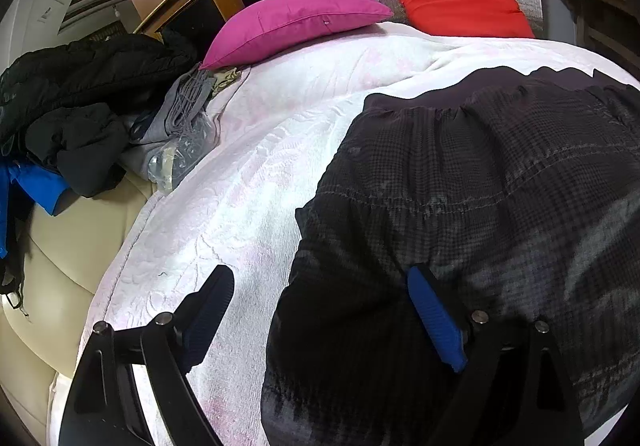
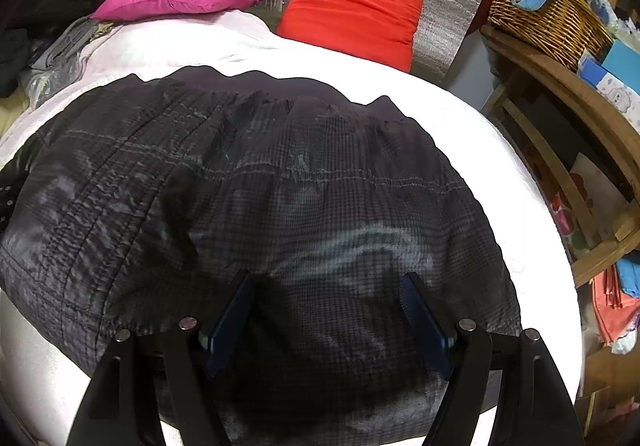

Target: Fold large clothes

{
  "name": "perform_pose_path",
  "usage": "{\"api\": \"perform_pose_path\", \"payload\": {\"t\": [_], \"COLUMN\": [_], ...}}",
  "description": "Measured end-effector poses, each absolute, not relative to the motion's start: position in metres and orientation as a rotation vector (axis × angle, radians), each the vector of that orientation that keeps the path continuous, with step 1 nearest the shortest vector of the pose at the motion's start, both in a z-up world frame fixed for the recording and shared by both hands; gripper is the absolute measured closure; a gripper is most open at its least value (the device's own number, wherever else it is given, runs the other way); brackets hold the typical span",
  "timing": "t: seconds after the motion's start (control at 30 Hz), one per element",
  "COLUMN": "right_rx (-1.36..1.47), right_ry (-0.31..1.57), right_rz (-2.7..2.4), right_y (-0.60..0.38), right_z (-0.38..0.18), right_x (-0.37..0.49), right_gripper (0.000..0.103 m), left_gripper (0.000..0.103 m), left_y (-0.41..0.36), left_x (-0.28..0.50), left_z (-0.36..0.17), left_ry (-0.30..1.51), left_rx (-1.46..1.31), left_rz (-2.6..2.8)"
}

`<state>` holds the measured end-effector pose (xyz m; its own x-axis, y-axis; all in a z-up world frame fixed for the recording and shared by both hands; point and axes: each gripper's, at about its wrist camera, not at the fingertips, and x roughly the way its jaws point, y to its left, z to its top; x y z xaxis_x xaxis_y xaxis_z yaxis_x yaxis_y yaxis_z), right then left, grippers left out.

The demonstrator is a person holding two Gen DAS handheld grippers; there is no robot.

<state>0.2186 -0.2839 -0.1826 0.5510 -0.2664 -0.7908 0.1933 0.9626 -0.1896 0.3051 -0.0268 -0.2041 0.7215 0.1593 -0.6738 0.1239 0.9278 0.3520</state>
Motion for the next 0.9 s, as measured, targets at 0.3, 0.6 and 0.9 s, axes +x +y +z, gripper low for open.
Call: {"api": "perform_pose_path", "payload": {"t": [0.3, 0.6, 0.9], "right_rx": [-0.098, -0.129, 0.098], "right_ry": [0.946, 0.933, 0.923], "right_rz": [-0.272, -0.268, -0.304], "right_y": [-0.283, -0.277, -0.33], "right_z": [-0.185, -0.177, -0.174], "right_x": [0.22, 0.211, 0.2], "right_gripper": [0.025, 0.025, 0.025], "left_gripper": [0.012, 0.012, 0.012], "left_y": [-0.026, -0.024, -0.004], "left_x": [0.306, 0.288, 0.305], "left_z": [-0.204, -0.176, -0.198], "left_ry": [0.78, 0.723, 0.818], "left_rx": [0.385, 0.4, 0.41], "left_rz": [0.02, 0.002, 0.055]}}
